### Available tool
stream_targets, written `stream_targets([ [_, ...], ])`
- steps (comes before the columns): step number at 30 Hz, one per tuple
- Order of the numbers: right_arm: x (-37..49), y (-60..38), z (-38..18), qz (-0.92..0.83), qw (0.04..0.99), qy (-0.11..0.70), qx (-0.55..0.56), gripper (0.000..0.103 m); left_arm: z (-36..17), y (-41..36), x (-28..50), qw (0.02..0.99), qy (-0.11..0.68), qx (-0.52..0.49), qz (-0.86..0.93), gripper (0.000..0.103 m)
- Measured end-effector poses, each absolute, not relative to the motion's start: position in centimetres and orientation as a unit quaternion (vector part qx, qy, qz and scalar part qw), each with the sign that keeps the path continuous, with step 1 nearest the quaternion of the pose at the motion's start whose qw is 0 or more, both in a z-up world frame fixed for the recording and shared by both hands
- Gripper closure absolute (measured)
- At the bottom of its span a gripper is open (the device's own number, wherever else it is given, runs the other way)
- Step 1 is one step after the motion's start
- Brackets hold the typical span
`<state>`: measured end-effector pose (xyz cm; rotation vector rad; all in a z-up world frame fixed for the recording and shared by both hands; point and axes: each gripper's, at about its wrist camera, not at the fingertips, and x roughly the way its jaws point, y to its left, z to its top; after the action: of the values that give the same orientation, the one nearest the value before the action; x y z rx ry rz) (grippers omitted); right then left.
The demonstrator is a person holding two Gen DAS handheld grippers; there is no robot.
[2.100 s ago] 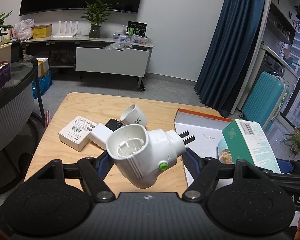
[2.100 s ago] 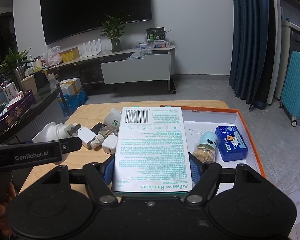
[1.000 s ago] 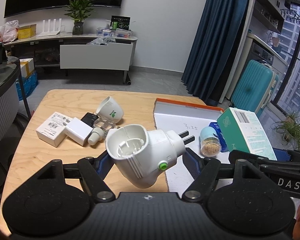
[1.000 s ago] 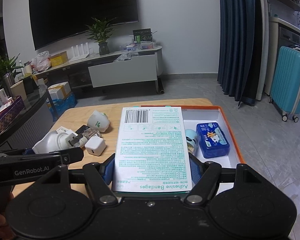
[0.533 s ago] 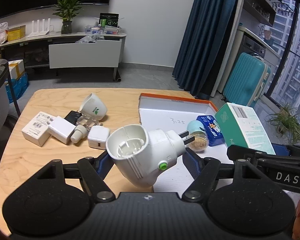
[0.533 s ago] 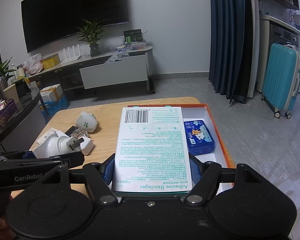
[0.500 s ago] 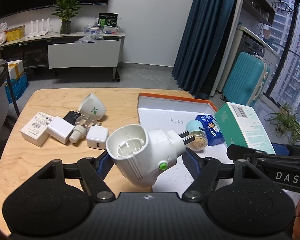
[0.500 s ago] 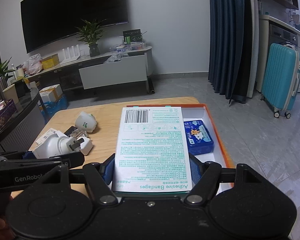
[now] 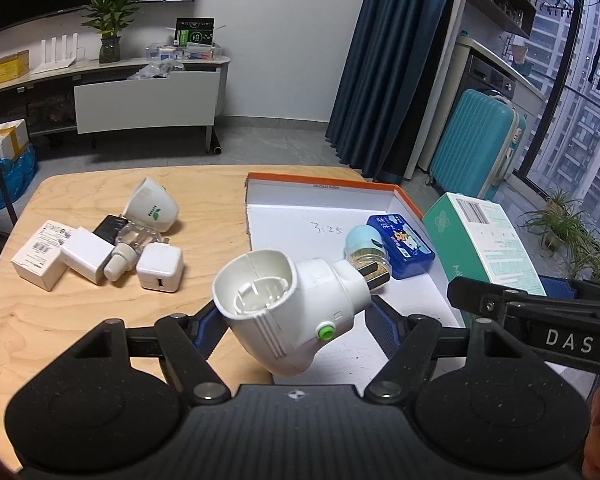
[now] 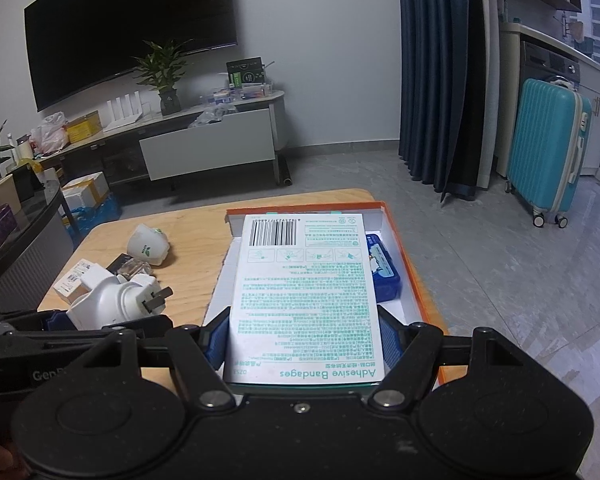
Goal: Organize rigid objects
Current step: 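Carry the adapter and bandage box toward the white box with both tools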
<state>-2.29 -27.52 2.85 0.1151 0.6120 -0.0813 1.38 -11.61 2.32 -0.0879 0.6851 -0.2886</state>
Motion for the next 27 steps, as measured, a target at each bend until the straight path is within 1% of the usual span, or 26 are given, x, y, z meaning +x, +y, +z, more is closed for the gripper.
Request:
stream_targets([
  [27, -0.3, -29.1, 1.1, -0.062, 0.942, 0.322, 0.068, 0.019, 0.6, -13.3, 2.8, 0.919, 0.360, -0.036, -0.156, 0.028],
])
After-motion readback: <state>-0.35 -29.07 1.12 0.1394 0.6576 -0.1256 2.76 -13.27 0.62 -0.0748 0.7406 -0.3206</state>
